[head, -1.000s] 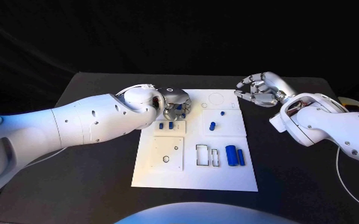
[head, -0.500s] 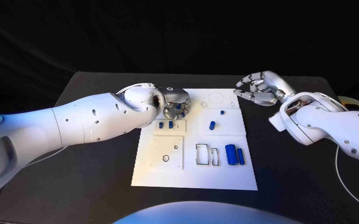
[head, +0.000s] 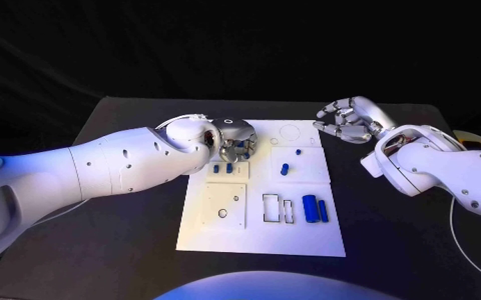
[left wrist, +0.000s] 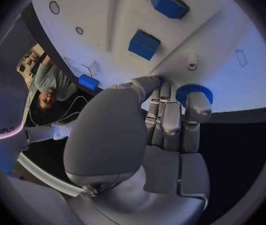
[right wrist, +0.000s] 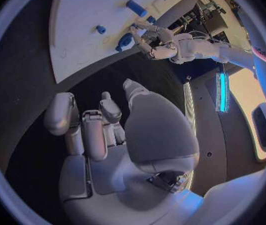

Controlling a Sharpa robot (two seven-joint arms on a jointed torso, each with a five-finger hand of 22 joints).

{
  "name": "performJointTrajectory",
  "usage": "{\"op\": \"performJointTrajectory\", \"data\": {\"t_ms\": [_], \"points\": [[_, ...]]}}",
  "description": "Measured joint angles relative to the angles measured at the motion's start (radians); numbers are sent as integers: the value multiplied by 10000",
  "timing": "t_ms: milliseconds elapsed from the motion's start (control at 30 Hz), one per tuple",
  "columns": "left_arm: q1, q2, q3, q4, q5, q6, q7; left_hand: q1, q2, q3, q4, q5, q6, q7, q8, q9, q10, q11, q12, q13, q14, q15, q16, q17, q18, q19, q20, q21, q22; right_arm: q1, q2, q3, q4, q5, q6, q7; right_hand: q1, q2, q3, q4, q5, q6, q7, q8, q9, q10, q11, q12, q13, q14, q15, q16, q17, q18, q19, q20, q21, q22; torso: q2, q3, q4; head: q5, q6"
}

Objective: Assemble the parts on the task board

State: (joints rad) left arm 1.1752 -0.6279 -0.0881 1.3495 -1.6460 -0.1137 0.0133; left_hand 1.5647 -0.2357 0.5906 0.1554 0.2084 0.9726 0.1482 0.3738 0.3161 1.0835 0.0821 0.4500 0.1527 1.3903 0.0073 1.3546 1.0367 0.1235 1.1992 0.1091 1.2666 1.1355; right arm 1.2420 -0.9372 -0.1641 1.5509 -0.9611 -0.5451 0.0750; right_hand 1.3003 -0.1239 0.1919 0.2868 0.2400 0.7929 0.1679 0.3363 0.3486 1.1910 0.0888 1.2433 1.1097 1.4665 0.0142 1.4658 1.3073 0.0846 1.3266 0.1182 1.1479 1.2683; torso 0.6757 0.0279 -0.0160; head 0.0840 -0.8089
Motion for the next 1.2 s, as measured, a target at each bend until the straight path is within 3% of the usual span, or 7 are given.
{"op": "performJointTrajectory", "data": {"t_ms": [267,433,800,1200], "points": [[4,-618,332,691,348,-176,165,-151,-15,0,0,-1,-1,0,-48,-3,56,-56,-2,1,0,-1,0,-46,0,0,0,0,-17,0,-1,-2,-15,1,-1,6,0,0,0,0,0,0,0,0,-2,0,0,0,0,0,0,0,0,0,0,0,0,0,-12,2,7,18,35],[11,-1014,461,923,671,-191,194,-151,-15,0,0,-1,35,36,-49,-12,70,-70,-47,2,0,0,0,-72,1,-1,0,0,-19,0,-6,-2,-23,1,-2,7,0,0,0,0,0,0,0,0,-2,0,0,0,1,0,0,0,4,0,0,0,0,0,-17,2,13,34,48],[8,-1574,510,918,1240,60,164,-229,-12,-1,0,-1,35,36,-116,-20,71,-71,-119,2,0,0,0,-195,1,-24,-23,0,-93,0,-16,-1,-29,1,-2,8,0,0,0,0,0,0,0,0,-4,0,0,0,0,0,0,0,7,0,0,0,0,0,-7,2,13,58,51],[4,-1669,511,753,1456,435,17,-280,-39,-1,1,-1,34,35,-123,-13,71,-70,-125,2,-1,0,0,-195,3,-40,-38,-1,-93,0,-8,0,-37,1,-5,8,0,0,0,0,0,0,0,0,-4,0,0,0,0,0,0,0,6,0,0,0,0,0,1,-5,1,79,50]]}}
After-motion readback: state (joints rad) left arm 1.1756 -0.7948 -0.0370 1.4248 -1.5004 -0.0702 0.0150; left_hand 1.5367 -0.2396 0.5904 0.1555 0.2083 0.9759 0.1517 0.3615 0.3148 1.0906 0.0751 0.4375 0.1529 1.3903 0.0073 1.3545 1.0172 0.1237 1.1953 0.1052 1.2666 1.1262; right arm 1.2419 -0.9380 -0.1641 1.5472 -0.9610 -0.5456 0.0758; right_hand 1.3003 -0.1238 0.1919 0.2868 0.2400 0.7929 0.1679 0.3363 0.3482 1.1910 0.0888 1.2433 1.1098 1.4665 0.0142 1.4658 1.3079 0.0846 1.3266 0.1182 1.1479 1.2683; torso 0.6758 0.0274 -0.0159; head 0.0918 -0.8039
